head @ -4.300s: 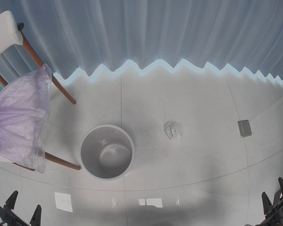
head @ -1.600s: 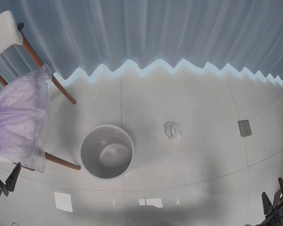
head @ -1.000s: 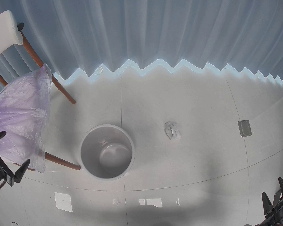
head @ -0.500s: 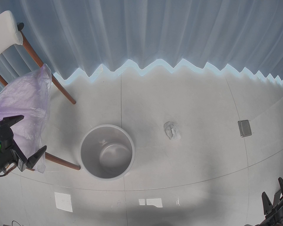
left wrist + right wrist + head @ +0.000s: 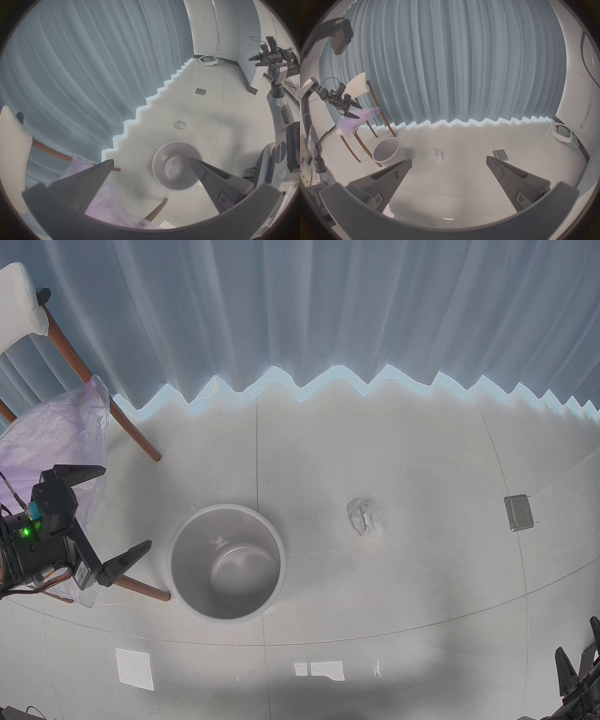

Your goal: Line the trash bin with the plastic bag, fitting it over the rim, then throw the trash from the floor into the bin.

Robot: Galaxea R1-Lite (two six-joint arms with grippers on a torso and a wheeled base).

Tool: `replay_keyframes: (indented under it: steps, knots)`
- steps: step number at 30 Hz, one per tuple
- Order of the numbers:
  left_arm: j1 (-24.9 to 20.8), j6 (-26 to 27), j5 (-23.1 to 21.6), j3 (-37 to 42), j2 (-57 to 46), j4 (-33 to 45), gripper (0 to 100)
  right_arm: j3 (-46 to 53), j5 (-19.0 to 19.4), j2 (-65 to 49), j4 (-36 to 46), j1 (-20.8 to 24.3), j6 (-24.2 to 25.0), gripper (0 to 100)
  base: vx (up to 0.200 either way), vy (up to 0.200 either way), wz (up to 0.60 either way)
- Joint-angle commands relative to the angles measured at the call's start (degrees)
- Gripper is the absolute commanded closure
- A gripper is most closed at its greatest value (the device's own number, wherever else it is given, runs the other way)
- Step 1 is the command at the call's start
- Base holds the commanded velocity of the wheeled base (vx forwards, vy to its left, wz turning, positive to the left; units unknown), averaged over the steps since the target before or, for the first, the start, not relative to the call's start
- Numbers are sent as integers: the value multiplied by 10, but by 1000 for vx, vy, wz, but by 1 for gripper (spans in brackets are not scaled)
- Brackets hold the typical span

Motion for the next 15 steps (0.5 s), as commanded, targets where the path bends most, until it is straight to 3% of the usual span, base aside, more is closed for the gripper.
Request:
replay_keyframes:
  steps: [1, 2, 3, 5, 15]
  knots:
    - [-21, 2, 18, -12, 34, 1, 0, 10, 0, -10, 0, 0, 0, 0, 0, 0, 0]
    - [-21, 2, 18, -12, 34, 1, 0, 10, 0, -10, 0, 0, 0, 0, 0, 0, 0]
    - [-42, 2, 54, -11, 42, 1, 0, 10, 0, -10, 0, 0, 0, 0, 0, 0, 0]
    - [-58, 2, 88, -11, 52, 1, 0, 10, 0, -10, 0, 0, 0, 0, 0, 0, 0]
    - [-102, 0, 202, -26, 94, -2, 0, 10, 0, -10, 0, 0, 0, 0, 0, 0, 0]
